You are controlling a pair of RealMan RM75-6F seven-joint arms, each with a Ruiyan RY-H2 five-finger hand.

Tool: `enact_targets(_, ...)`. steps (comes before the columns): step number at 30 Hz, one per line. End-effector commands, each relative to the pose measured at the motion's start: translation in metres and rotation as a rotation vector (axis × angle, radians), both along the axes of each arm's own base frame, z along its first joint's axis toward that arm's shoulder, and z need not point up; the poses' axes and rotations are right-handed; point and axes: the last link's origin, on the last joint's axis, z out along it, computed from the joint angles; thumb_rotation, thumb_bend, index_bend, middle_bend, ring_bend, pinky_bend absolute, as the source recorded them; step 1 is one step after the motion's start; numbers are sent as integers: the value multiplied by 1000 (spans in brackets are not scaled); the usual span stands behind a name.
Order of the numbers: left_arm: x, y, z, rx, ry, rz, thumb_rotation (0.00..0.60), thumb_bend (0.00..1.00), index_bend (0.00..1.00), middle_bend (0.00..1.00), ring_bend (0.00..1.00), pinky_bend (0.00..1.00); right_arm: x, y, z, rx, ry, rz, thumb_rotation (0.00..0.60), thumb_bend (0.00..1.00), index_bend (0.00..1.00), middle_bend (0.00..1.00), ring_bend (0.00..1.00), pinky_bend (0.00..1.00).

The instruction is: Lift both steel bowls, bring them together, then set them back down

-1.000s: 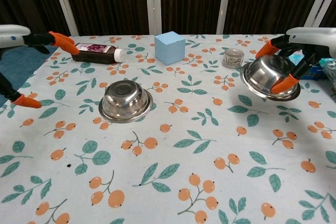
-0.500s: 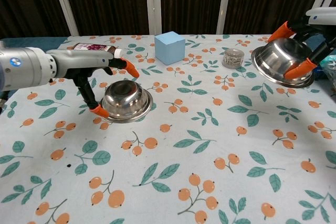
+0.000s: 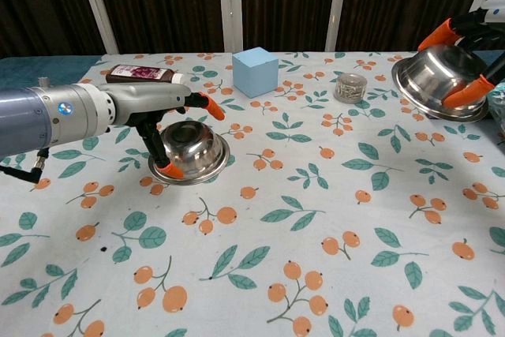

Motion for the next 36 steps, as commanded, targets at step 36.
enact_targets(36,-1,7,-24,55,101,-26,600,3,352,294,261,391,-24,-5,11,-19,-11,-49,600,81,371,290,464,140)
